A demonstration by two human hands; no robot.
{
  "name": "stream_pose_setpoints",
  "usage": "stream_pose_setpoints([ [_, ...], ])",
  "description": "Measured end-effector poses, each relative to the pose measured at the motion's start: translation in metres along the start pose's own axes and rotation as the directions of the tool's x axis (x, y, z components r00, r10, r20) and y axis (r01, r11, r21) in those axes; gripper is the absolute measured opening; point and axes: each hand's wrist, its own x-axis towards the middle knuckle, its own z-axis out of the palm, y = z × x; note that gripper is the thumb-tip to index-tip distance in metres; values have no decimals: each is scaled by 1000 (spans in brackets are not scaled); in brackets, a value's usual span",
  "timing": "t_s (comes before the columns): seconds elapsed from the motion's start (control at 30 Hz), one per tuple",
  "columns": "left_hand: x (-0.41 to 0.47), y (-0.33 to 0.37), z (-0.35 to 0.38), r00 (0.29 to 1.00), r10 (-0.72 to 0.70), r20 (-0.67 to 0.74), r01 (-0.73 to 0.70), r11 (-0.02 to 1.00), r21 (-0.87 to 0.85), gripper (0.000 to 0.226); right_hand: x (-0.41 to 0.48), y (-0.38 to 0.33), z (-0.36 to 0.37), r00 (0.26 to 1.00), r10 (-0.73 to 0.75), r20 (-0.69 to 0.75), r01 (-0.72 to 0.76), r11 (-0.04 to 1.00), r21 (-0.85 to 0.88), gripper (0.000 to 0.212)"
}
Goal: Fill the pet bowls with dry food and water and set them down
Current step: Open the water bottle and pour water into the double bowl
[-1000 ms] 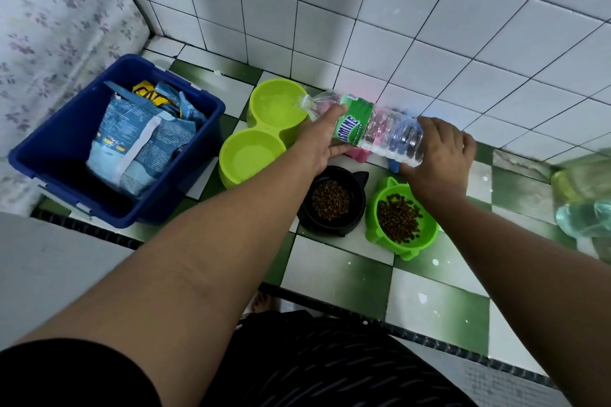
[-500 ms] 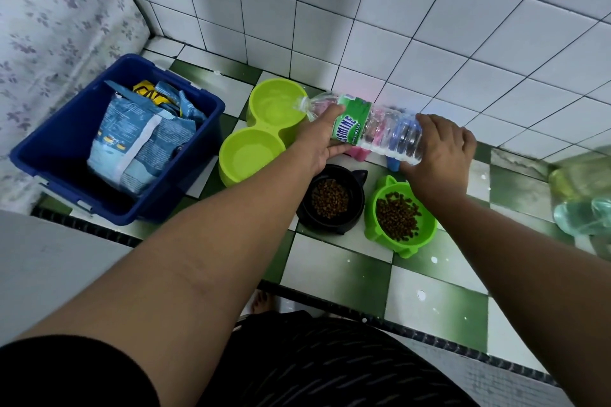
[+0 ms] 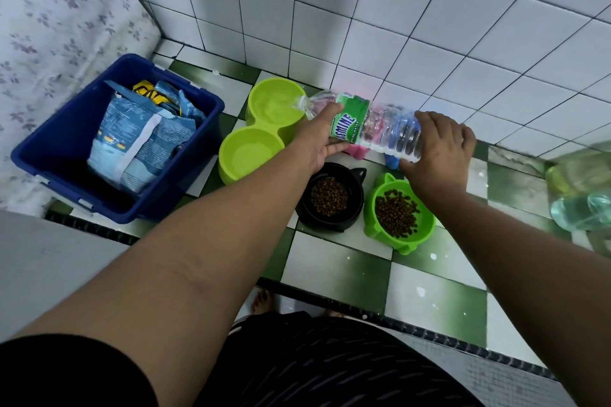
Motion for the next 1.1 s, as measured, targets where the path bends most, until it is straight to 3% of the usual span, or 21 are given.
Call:
stream_pose_setpoints([
  [0.2, -7, 2, -1, 1000, 3, -4, -3, 1000, 21, 36, -8, -4, 3, 1000, 30, 2, -30, 999, 36, 83],
  [0.43, -22, 9, -4, 999, 13, -37, -13, 1000, 6, 63, -18, -13, 7, 997, 78, -11, -77, 993, 84, 79],
  [0.67, -43, 15, -2, 1000, 13, 4, -13, 998, 65, 64, -32, -19, 4, 989, 149, -1, -148, 981, 127, 83],
  [0.87, -62, 2, 4, 998, 53, -20, -52, 998, 42, 61, -48, -11, -1, 989, 143, -27, -137, 978, 159, 81],
  [1.1, -88, -26, 5, 983, 128, -129, -127, 992, 22, 79, -72, -1, -6, 996, 67, -55, -55, 979, 198, 78],
])
